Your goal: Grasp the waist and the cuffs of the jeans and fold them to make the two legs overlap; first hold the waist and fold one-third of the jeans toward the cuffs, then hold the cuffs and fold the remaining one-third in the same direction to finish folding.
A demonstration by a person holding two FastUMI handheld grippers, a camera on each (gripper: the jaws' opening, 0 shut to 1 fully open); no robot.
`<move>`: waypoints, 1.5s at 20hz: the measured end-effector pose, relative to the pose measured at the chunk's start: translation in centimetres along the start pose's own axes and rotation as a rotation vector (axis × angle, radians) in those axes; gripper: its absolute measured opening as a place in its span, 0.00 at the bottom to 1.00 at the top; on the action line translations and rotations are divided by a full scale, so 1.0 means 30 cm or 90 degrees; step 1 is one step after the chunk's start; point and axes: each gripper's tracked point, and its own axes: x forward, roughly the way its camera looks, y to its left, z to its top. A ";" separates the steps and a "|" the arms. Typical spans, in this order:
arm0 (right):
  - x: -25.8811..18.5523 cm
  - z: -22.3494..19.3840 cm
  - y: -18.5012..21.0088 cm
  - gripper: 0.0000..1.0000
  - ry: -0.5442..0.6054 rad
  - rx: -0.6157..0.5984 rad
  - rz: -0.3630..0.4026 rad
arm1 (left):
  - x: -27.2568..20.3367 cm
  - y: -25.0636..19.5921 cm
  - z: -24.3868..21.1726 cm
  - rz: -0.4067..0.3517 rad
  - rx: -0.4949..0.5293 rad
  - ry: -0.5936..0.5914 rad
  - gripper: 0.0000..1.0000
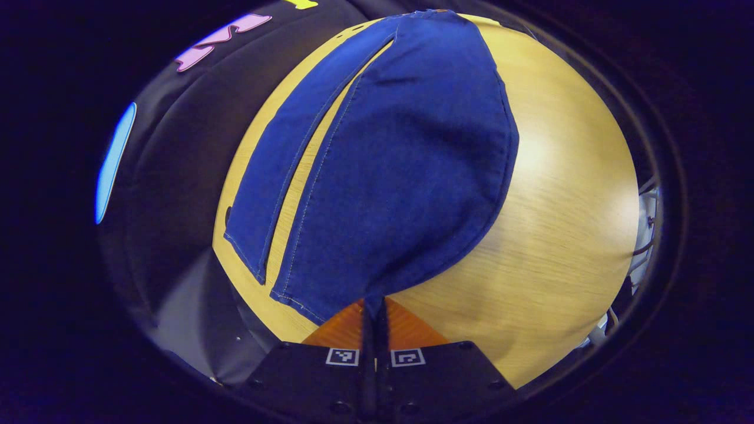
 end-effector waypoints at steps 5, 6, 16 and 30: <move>0.044 -0.352 -0.018 0.96 0.088 -0.293 0.121 | -0.028 -0.076 0.021 0.000 -0.037 0.013 0.05; 0.031 -0.427 0.014 0.96 0.103 -0.342 0.156 | -0.034 -0.079 0.022 0.011 -0.030 0.017 0.09; 0.110 -0.754 0.188 0.96 0.155 -0.510 0.284 | -0.022 -0.078 0.024 0.021 -0.031 0.044 0.05; 0.307 -0.739 0.290 0.20 0.109 -0.542 0.310 | -0.009 -0.062 0.030 0.039 -0.090 0.069 0.05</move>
